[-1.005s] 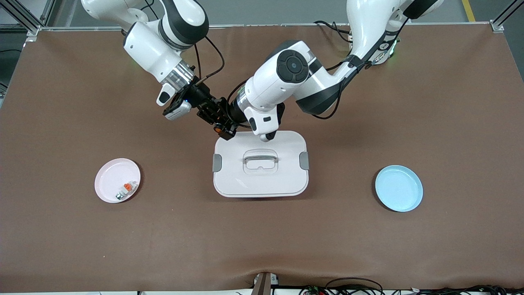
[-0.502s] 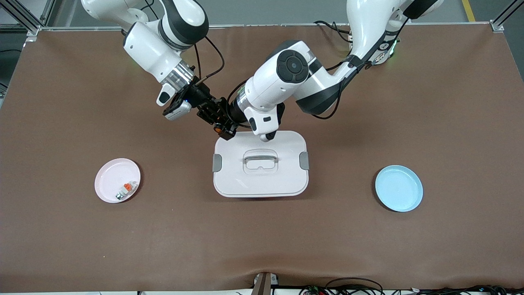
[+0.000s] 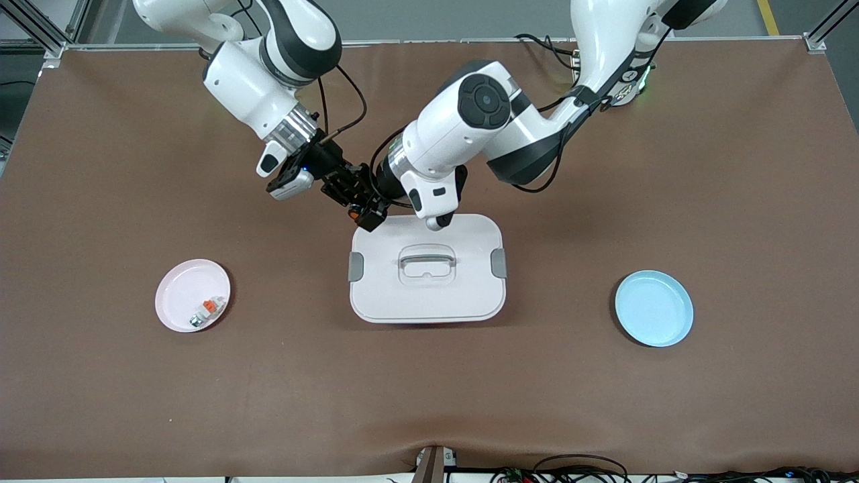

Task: Transfer orange switch to right arm and place
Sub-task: 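Open the left gripper and pull both grippers apart, then carry the switch with the right gripper over the white plate, then lower the switch onto the white plate and open the right gripper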

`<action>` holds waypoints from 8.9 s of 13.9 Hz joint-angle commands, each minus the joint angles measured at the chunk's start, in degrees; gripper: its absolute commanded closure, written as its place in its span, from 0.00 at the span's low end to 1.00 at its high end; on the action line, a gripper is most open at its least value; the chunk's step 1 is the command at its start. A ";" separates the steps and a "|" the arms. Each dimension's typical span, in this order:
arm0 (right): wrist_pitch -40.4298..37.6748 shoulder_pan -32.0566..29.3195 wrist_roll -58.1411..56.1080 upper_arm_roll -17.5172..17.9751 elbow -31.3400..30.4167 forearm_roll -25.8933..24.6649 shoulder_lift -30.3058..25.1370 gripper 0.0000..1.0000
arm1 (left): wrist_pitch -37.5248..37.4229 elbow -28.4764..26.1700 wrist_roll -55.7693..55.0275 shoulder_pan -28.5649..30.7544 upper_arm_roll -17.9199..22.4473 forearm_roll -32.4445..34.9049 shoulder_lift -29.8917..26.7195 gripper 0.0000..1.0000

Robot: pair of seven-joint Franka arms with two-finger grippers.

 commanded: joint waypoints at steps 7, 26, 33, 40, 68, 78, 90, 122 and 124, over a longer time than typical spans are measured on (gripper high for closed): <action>-2.81 -2.49 -4.84 0.14 -0.79 1.73 -0.81 1.00 | -8.35 -0.45 0.60 3.90 0.60 -0.71 -6.48 0.00; -38.21 -32.80 -8.10 -0.04 6.85 -39.56 3.14 1.00 | -44.94 -5.71 73.24 32.54 0.78 19.77 -22.75 0.00; -51.76 -41.25 -11.51 0.05 20.91 -57.68 10.96 1.00 | -40.48 -17.90 89.98 37.67 3.92 18.46 -32.40 0.00; -51.34 -45.56 -28.90 -0.03 29.88 -63.39 21.86 1.00 | -37.91 -26.28 98.33 29.49 19.04 12.30 -39.71 0.00; -20.31 -52.07 -84.83 0.05 14.07 -70.34 28.63 1.00 | -39.49 -22.69 102.99 28.51 20.46 9.67 -40.34 0.00; -17.85 -51.28 -88.52 0.32 11.96 -70.25 29.60 1.00 | -38.97 -19.69 102.82 28.51 20.64 9.67 -37.43 0.00; -17.05 -51.36 -87.65 0.40 12.48 -69.55 31.18 1.00 | -39.05 -19.69 102.73 29.30 20.64 9.58 -37.96 0.00; -48.69 -50.57 -28.96 0.49 26.72 -67.26 17.92 0.00 | -39.49 -19.69 103.17 29.39 20.73 9.40 -38.40 0.00; -49.04 -50.57 -20.28 0.49 26.72 -66.39 15.99 0.00 | -39.49 -19.69 103.17 29.39 20.73 9.40 -38.40 0.00</action>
